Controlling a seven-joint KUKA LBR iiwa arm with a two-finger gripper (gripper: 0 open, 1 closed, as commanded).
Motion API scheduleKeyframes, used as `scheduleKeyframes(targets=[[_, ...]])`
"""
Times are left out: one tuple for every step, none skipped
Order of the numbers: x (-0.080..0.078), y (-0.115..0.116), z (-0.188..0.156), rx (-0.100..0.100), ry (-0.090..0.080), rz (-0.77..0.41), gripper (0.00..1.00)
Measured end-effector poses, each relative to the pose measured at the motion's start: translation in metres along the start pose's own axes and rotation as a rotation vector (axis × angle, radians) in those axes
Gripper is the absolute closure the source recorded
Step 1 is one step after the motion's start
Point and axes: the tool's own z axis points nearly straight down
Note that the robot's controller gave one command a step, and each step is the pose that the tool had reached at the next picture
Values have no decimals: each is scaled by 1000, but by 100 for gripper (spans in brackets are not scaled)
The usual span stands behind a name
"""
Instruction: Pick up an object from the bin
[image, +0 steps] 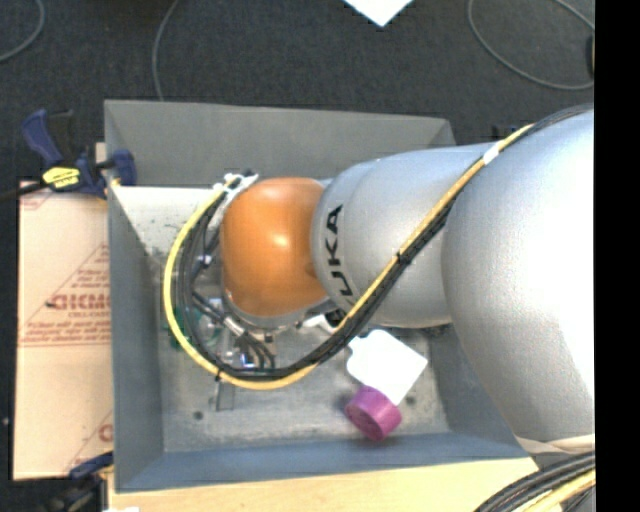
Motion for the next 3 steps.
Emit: scheduleKeyframes(targets=[[-2, -1, -4, -2, -8, 5, 0], [-84, 24, 78, -4, -8, 123, 0], [-70, 30, 45, -6, -10, 248, 0]])
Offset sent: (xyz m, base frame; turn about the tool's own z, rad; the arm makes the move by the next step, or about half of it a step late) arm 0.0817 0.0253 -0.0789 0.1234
